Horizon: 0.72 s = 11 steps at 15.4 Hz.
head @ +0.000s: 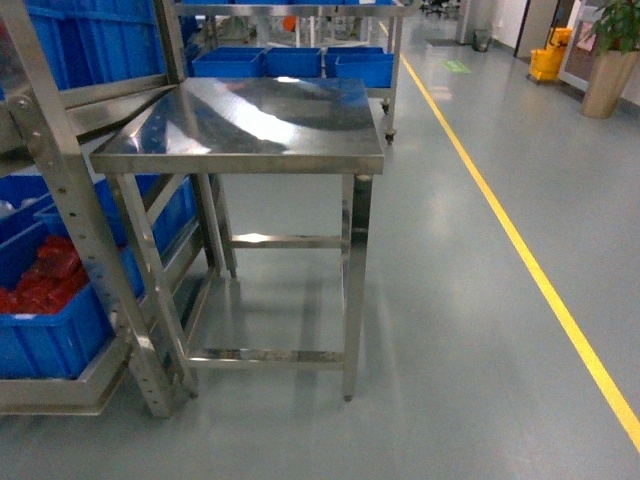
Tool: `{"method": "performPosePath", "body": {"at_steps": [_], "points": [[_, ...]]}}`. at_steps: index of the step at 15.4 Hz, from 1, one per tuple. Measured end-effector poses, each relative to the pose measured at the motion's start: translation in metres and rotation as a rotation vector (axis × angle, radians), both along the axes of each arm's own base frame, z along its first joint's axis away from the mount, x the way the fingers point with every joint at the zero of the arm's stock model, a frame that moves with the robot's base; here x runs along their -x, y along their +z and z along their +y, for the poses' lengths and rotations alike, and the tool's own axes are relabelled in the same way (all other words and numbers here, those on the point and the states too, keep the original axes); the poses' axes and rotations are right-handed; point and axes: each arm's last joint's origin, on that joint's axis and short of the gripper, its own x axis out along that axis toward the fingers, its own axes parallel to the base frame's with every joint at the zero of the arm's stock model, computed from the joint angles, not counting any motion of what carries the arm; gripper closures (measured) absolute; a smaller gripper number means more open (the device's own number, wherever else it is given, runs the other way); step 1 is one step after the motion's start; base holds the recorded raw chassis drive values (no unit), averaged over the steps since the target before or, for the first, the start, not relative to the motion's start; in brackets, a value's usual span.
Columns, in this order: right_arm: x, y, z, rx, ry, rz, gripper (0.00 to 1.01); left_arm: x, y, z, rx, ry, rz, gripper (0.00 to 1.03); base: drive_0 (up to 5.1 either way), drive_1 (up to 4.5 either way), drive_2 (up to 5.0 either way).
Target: Sort blue parts and orange caps into right shelf containers
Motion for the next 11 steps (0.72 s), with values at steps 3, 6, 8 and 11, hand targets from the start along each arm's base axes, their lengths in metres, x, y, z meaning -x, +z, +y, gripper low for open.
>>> {"method": "performPosePath", "body": {"at_steps": [3,6,8,11], "points": [[0.0,0.0009,0.0,0.0,0.0,-0.009,0.56,0.0,0.0001,0.0,0.0,0.001,0.0,0.59,0.0,4.29,-4.3],[0.0,0.0005,0.0,0.0,0.0,-0.005,0.56,0.0,0.0001,0.0,0.0,0.0,0.0,0.59,-0.1,4.2,-4.4],[0.0,0.0004,0.0,0.0,0.0,-0.004,0.56,0.0,0.0001,0.0,0.0,0.0,-0.001,0.59,0.0,2.12,-2.2],[0.0,0.0003,0.0,0.0,-0.002,-0.003,0.56,0.0,0.0,0.0,0.0,0.0,0.001,0.59,-3.2,1.68,1.7]]}}
